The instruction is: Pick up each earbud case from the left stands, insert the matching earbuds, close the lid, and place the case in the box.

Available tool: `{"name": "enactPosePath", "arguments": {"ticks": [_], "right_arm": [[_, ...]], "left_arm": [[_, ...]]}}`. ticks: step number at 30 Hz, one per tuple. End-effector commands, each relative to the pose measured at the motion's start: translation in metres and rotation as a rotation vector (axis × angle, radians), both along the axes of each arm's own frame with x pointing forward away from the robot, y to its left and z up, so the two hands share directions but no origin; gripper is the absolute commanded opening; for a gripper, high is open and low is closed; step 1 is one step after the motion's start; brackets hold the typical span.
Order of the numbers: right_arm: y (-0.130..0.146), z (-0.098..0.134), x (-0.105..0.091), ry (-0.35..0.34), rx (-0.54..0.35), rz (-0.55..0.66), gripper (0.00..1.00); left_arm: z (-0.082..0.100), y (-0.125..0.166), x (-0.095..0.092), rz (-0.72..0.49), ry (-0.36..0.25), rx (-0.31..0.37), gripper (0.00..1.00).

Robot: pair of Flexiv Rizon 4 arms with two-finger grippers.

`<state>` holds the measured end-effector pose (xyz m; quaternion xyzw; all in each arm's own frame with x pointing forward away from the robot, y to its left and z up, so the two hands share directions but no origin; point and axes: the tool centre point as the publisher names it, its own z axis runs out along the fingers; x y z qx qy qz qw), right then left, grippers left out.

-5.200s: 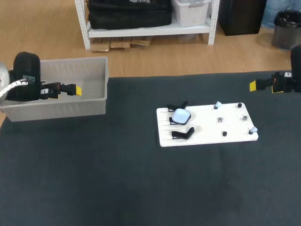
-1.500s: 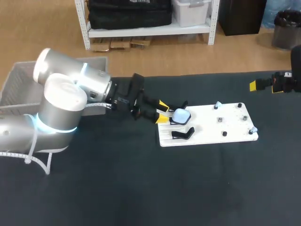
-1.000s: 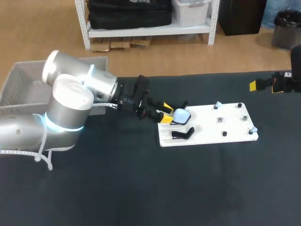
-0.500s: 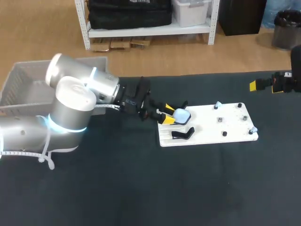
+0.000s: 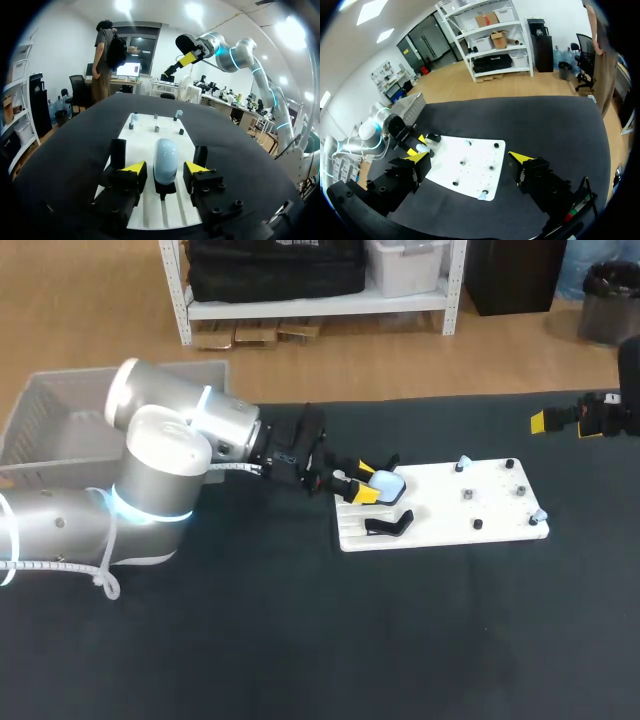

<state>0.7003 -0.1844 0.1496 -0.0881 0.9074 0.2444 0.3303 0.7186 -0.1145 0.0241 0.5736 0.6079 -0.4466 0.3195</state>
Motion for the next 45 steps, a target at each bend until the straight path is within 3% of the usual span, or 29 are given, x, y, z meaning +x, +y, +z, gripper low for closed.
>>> {"name": "enactPosePath", "arguments": {"ticks": [1, 22, 29, 31, 33, 39, 45], "right_arm": [[-0.001, 0.0, 0.001, 0.0, 0.002, 0.004, 1.0], [-0.001, 0.0, 0.001, 0.0, 0.002, 0.004, 1.0], [-0.001, 0.0, 0.001, 0.0, 0.002, 0.004, 1.0], [-0.001, 0.0, 0.001, 0.0, 0.002, 0.004, 1.0], [-0.001, 0.0, 0.001, 0.0, 0.002, 0.004, 1.0], [-0.001, 0.0, 0.001, 0.0, 0.002, 0.004, 1.0], [-0.001, 0.0, 0.001, 0.0, 0.002, 0.004, 1.0]], "left_arm": [[-0.004, -0.003, 0.004, -0.006, 0.004, -0.006, 0.46], [-0.01, -0.008, 0.01, 0.015, 0.026, -0.028, 0.45], [-0.009, -0.008, 0.009, 0.015, 0.025, -0.036, 0.4], [-0.009, -0.007, 0.008, 0.014, 0.026, -0.039, 0.23], [-0.007, -0.006, 0.006, 0.013, 0.025, -0.042, 0.0], [0.002, -0.001, 0.001, 0.012, 0.013, -0.071, 0.0], [0.029, 0.006, -0.006, 0.019, -0.004, -0.148, 0.0]]}}
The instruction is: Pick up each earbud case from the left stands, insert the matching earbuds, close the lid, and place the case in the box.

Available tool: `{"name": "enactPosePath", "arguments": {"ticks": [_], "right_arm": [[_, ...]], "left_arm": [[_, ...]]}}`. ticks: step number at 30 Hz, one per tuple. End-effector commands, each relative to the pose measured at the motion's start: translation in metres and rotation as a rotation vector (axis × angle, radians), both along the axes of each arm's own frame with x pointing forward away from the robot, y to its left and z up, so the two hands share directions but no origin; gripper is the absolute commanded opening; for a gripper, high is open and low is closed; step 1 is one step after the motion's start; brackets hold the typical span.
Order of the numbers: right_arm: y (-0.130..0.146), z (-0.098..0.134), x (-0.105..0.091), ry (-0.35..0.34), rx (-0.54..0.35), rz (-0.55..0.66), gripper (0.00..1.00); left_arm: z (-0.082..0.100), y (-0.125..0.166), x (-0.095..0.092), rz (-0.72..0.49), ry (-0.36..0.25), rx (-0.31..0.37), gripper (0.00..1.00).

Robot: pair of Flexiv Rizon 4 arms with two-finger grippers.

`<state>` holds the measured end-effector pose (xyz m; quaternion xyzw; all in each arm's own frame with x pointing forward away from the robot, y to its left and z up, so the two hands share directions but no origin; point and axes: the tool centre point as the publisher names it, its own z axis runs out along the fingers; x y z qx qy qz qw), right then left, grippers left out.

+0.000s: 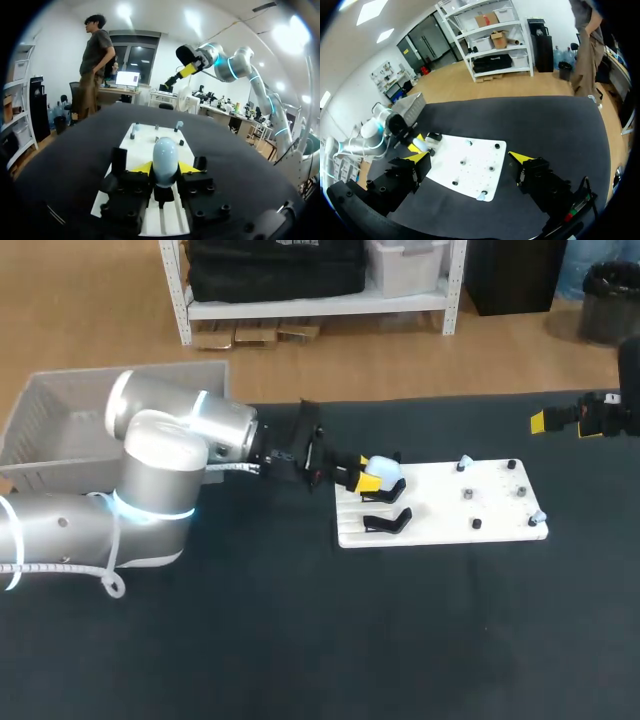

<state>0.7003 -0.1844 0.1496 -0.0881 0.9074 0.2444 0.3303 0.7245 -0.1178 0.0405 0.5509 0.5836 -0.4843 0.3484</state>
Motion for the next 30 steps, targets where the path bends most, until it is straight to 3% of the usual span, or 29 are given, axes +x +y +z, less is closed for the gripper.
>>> {"name": "enactPosePath", "arguments": {"ticks": [1, 7, 11, 16, 19, 30], "right_arm": [[-0.001, 0.0, 0.001, 0.0, 0.002, 0.004, 1.0], [-0.001, 0.0, 0.001, 0.0, 0.002, 0.004, 1.0], [-0.001, 0.0, 0.001, 0.0, 0.002, 0.004, 1.0], [-0.001, 0.0, 0.001, 0.0, 0.002, 0.004, 1.0], [-0.001, 0.0, 0.001, 0.0, 0.002, 0.004, 1.0], [-0.001, 0.0, 0.001, 0.0, 0.002, 0.004, 1.0]], "left_arm": [[0.018, 0.01, -0.013, 0.022, -0.015, -0.05, 0.0], [0.055, 0.012, -0.022, 0.02, 0.025, -0.16, 0.0], [0.08, 0.014, -0.029, 0.017, 0.003, -0.229, 0.0], [0.099, 0.019, -0.041, 0.009, -0.012, -0.279, 0.0], [0.107, 0.021, -0.049, -0.005, -0.022, -0.302, 0.0], [0.107, 0.021, -0.049, -0.005, -0.022, -0.302, 0.0]]}}
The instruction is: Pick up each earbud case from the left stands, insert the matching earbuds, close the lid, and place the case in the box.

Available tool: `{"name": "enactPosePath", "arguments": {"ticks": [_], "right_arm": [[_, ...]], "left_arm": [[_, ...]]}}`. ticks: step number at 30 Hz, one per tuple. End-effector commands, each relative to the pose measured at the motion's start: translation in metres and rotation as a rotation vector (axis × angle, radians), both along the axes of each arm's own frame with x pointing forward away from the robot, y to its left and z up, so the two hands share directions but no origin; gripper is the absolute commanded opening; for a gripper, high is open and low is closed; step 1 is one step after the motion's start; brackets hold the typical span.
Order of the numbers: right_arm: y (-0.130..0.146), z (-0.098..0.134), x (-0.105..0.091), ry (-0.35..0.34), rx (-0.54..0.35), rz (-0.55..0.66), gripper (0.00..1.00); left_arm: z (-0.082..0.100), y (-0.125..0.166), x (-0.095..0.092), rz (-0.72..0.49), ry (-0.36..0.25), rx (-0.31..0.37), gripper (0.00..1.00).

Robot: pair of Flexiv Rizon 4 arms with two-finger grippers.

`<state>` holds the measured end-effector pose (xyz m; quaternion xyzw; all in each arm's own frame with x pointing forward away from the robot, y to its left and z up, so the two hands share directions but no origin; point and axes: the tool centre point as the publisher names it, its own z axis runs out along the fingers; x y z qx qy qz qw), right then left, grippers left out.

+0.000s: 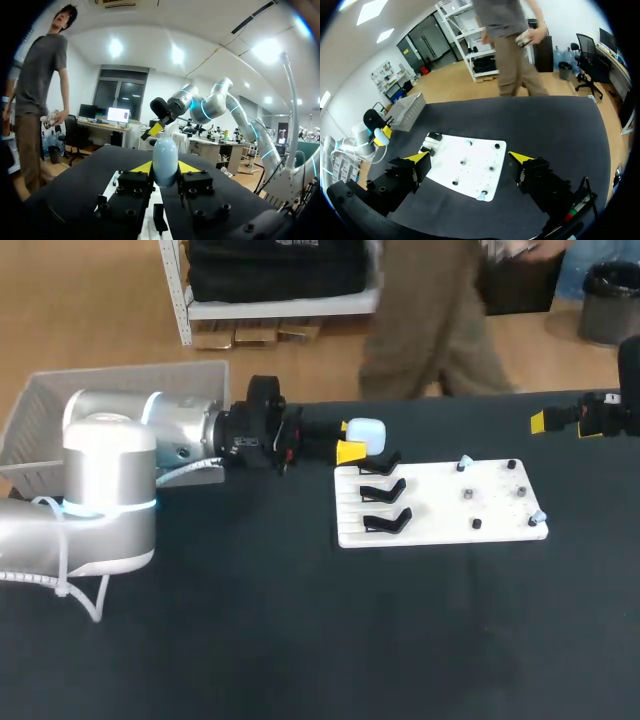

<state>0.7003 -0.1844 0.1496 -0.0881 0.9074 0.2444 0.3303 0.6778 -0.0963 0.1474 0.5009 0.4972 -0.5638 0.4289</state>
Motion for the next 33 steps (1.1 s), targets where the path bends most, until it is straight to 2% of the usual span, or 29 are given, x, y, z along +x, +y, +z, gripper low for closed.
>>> {"name": "enactPosePath", "arguments": {"ticks": [1, 15, 21, 25, 33], "right_arm": [[-0.001, 0.0, 0.001, 0.0, 0.002, 0.004, 1.0], [-0.001, 0.0, 0.001, 0.0, 0.002, 0.004, 1.0], [-0.001, 0.0, 0.001, 0.0, 0.002, 0.004, 1.0], [0.001, 0.008, -0.011, -0.015, -0.033, 0.039, 1.0], [0.028, 0.032, -0.044, -0.05, -0.131, 0.161, 1.0]], "left_arm": [[0.0, 0.0, -0.002, 0.01, -0.002, -0.001, 0.0], [0.0, 0.0, -0.002, 0.01, -0.002, -0.001, 0.0], [-0.001, -0.015, -0.016, 0.044, -0.086, -0.022, 0.0], [-0.004, -0.023, -0.022, 0.078, -0.112, -0.024, 0.0], [-0.011, -0.032, -0.027, 0.091, -0.103, -0.05, 0.0]]}}
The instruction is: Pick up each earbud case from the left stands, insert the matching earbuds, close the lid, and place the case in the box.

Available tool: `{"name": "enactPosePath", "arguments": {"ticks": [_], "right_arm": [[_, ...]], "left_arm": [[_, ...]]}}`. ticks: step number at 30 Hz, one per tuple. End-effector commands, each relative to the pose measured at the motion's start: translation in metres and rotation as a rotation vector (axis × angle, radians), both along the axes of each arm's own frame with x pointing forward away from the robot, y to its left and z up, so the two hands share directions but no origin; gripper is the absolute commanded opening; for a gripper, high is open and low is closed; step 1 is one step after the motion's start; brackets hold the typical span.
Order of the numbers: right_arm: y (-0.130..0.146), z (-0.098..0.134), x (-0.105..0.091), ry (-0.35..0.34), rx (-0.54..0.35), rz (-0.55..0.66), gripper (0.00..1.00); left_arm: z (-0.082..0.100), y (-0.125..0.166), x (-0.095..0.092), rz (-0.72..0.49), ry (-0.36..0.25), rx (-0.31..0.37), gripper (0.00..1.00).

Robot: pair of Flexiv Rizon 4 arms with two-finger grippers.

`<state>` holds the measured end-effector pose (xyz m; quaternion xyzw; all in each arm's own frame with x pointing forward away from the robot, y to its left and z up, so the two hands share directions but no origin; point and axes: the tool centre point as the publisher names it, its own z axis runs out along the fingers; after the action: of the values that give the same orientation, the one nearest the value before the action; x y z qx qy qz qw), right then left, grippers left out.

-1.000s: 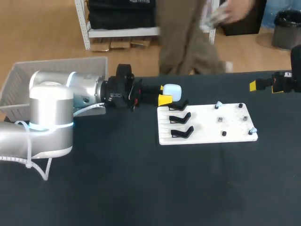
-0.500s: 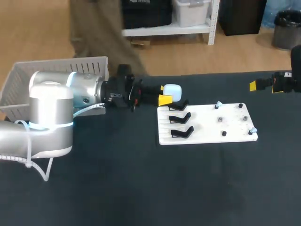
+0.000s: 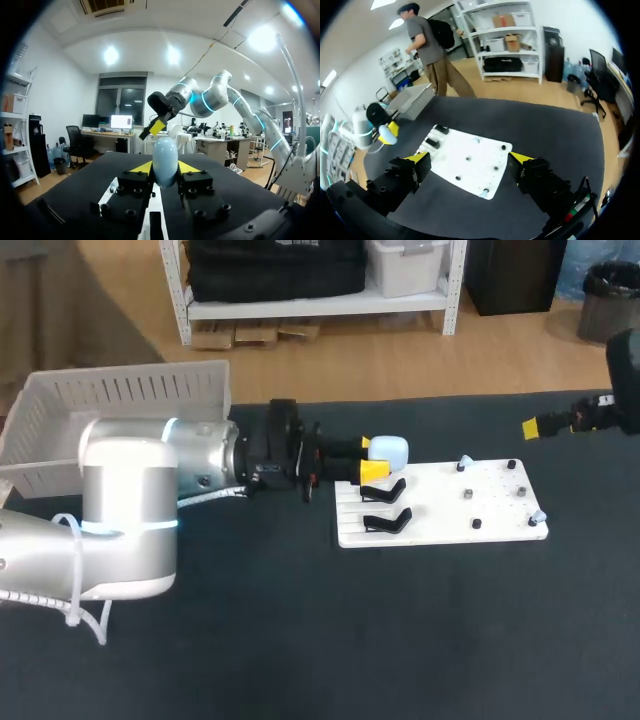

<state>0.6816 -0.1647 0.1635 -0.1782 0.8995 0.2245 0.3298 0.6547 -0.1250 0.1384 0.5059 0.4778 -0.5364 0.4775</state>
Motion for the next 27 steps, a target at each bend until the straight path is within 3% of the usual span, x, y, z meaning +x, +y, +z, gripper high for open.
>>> {"name": "enactPosePath", "arguments": {"ticks": [1, 14, 27], "right_arm": [[0.013, 0.019, -0.03, 0.001, -0.048, 0.024, 1.0], [0.076, 0.013, -0.067, 0.074, -0.042, 0.144, 1.0], [0.122, 0.006, -0.077, 0.11, -0.025, 0.181, 1.0]], "left_arm": [[-0.002, -0.004, -0.004, 0.038, -0.006, -0.017, 0.0], [-0.006, -0.005, -0.006, 0.039, 0.008, -0.04, 0.0], [-0.012, -0.004, -0.002, 0.019, 0.051, -0.026, 0.0]]}}
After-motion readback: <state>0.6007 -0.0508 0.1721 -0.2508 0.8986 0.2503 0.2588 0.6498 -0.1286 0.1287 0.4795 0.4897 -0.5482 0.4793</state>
